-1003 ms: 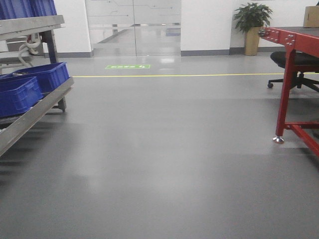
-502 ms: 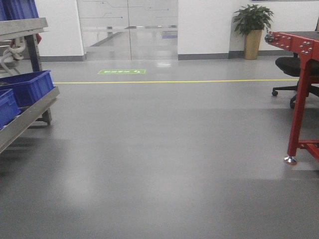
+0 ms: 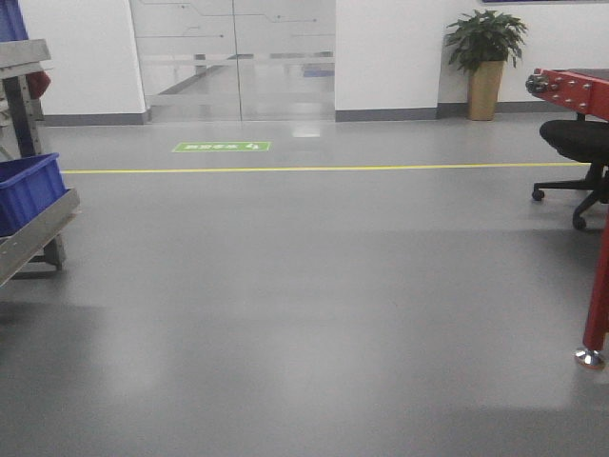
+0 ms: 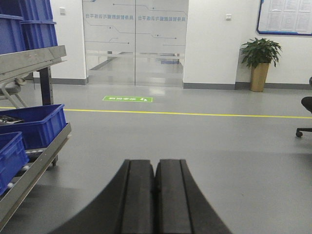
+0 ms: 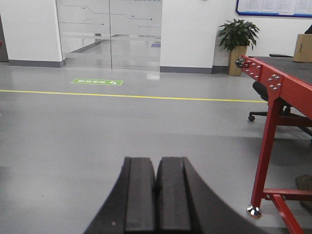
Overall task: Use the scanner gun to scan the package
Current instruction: 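Drive the base forward along the aisle past the blue bins, then turn the base toward the red table with the box and scanner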
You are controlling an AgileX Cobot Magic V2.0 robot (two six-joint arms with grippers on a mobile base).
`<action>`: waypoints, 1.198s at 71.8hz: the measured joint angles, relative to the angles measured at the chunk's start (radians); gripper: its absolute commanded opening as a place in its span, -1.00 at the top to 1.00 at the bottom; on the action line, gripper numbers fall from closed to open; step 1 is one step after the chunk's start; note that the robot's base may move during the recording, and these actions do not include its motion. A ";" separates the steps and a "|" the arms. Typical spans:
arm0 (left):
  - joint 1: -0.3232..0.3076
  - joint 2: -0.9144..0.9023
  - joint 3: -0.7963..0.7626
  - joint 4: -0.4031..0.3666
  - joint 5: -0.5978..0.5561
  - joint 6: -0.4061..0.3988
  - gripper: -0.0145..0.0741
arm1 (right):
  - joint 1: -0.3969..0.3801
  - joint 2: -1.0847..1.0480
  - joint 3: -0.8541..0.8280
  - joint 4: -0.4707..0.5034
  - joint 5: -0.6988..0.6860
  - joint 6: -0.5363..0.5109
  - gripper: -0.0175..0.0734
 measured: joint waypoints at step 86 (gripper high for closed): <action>0.000 0.000 0.000 0.000 0.000 0.000 0.92 | 0.002 0.000 0.000 0.000 0.000 0.000 0.98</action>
